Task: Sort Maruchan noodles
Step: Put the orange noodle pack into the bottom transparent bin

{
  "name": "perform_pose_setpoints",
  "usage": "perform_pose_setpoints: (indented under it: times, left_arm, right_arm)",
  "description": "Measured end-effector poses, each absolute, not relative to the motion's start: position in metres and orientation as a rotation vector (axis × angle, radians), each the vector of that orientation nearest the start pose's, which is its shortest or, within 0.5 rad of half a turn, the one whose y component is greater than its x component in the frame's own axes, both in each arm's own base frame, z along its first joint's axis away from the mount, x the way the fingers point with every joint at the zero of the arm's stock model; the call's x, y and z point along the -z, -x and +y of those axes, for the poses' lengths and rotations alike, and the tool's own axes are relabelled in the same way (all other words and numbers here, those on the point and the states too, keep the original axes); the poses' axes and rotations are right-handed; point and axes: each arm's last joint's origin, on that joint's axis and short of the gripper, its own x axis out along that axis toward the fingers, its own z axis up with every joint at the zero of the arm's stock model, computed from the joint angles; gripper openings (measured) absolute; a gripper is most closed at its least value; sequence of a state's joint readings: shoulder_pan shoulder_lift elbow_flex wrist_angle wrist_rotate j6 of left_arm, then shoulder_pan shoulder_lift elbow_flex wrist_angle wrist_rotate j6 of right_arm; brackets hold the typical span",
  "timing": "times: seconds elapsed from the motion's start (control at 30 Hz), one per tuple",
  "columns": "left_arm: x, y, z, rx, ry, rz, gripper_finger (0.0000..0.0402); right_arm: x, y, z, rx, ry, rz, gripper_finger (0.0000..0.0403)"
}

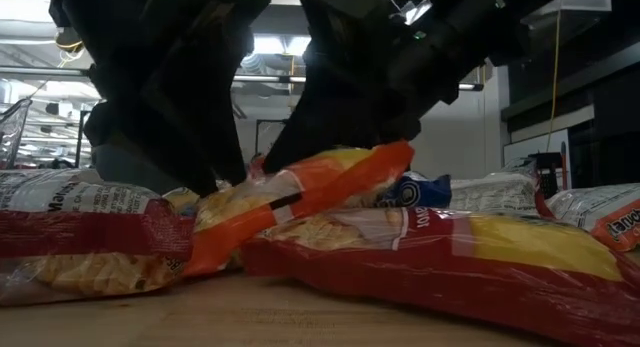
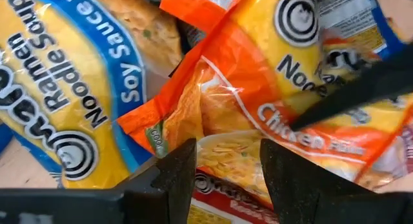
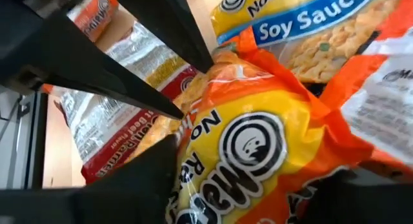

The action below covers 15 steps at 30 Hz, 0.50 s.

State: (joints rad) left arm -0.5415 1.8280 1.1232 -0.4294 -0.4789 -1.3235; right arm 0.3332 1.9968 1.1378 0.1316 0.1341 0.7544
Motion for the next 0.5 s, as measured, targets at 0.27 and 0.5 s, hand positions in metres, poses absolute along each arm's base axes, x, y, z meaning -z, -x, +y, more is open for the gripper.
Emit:
perform_pose_setpoints:
  times: [0.27,0.5]
  left_arm:
    - [-0.181,-0.318,-0.174,-0.539,0.623,0.822,0.0166]
    - [-0.221,-0.321,-0.177,-0.569,0.566,0.87,0.0166]
  right_arm:
    - [-0.133,-0.385,0.129,0.084,-0.548,0.743,0.0123]
    - [-0.14,-0.384,0.129,0.073,-0.533,0.73,0.0072]
